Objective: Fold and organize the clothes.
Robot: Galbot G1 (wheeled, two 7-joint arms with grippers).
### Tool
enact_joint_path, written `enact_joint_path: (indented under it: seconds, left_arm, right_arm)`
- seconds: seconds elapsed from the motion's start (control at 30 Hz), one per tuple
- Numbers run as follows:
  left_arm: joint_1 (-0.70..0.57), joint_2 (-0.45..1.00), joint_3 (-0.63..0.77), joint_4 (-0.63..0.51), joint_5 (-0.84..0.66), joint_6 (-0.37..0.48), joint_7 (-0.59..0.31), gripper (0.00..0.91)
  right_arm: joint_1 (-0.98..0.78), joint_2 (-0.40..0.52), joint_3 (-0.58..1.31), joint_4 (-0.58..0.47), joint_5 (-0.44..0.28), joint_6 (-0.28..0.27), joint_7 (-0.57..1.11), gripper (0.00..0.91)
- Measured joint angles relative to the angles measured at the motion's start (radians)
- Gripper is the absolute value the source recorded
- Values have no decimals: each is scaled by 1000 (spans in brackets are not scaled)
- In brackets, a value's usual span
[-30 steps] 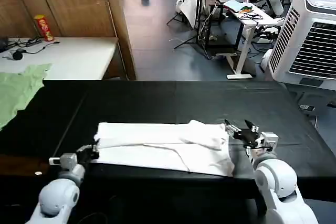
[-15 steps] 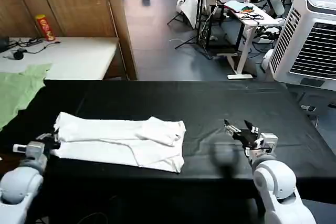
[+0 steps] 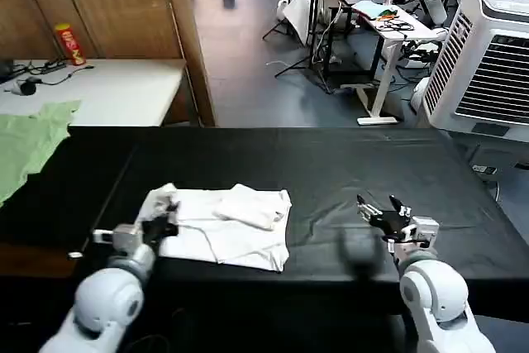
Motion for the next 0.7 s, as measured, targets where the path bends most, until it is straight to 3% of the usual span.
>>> enact_joint_path:
  seconds: [0.37, 0.7]
  left_arm:
    - [-45, -99, 166, -22, -47, -1, 3, 0]
    - [-74, -148, 221, 12, -68, -4, 4, 0]
  right_arm:
    - [-6, 5, -3, -1, -6, 1, -1, 878]
    - [-13, 11, -6, -6, -16, 3, -4, 878]
